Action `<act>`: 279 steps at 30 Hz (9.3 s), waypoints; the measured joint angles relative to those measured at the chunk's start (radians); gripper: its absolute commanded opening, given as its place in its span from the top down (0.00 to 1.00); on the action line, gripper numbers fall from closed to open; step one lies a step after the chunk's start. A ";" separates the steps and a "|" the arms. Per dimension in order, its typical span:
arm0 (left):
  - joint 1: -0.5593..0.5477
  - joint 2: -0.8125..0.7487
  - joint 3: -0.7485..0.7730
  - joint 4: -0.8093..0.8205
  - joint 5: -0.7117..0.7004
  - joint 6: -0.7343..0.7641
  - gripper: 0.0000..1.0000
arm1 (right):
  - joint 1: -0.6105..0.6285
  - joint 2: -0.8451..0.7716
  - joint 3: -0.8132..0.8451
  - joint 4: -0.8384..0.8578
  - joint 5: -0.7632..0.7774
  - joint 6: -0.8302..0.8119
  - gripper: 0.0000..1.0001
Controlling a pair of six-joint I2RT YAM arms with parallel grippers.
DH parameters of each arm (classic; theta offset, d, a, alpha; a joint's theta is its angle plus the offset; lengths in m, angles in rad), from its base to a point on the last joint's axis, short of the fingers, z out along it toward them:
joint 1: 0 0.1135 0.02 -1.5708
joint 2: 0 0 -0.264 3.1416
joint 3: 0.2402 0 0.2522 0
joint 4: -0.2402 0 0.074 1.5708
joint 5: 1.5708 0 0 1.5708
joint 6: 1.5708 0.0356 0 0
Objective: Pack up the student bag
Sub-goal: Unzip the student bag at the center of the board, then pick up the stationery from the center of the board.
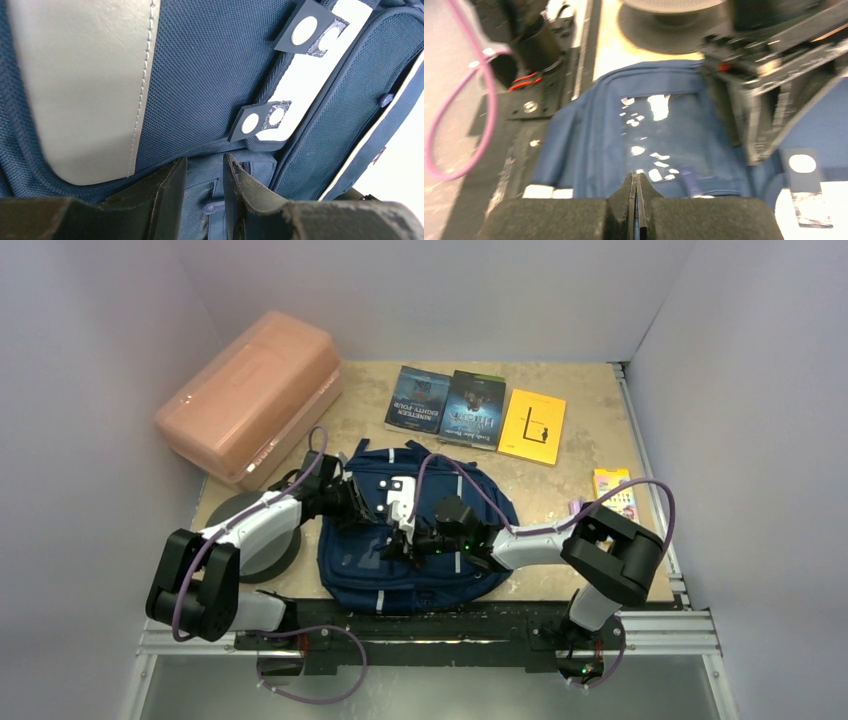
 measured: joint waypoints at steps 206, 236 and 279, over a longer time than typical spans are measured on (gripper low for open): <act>-0.327 -0.218 0.135 0.073 0.187 -0.223 0.31 | -0.650 -0.462 0.230 -0.886 0.099 0.753 0.89; -0.413 -0.332 0.097 0.039 -0.162 -0.235 1.00 | -0.126 -0.290 0.326 -0.774 0.477 1.039 0.49; -0.187 -0.714 -0.034 0.475 -0.093 -0.549 1.00 | -0.097 -0.315 0.004 0.319 0.132 1.484 0.93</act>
